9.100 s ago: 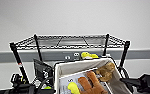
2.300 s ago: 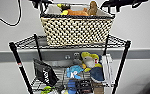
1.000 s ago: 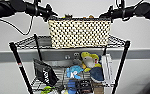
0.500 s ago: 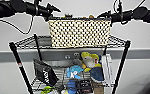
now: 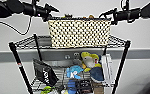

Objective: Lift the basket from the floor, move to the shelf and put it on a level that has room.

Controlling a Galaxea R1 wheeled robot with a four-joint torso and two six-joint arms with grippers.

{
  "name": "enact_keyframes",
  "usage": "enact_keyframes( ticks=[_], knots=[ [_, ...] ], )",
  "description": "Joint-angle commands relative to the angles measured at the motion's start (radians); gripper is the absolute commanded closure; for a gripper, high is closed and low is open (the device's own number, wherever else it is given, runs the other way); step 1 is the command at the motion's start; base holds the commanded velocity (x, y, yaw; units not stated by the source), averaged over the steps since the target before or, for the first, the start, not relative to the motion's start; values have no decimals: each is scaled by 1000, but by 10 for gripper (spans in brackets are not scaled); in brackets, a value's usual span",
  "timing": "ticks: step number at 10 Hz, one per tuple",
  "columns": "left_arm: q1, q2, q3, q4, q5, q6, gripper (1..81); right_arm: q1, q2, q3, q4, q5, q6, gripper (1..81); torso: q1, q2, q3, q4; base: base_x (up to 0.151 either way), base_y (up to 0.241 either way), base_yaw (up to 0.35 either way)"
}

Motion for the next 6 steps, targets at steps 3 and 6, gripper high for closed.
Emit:
enact_keyframes(
  ticks=[3, 6],
  knots=[
    [-211, -181, 132, 9, 104, 10, 10, 210, -166, 156, 24, 6, 3, 10, 0, 0, 0, 0, 0, 0, 0],
    [-244, -297, 214, 10, 143, 16, 10, 222, -279, 234, 24, -3, 3, 10, 0, 0, 0, 0, 0, 0, 0]
  ],
)
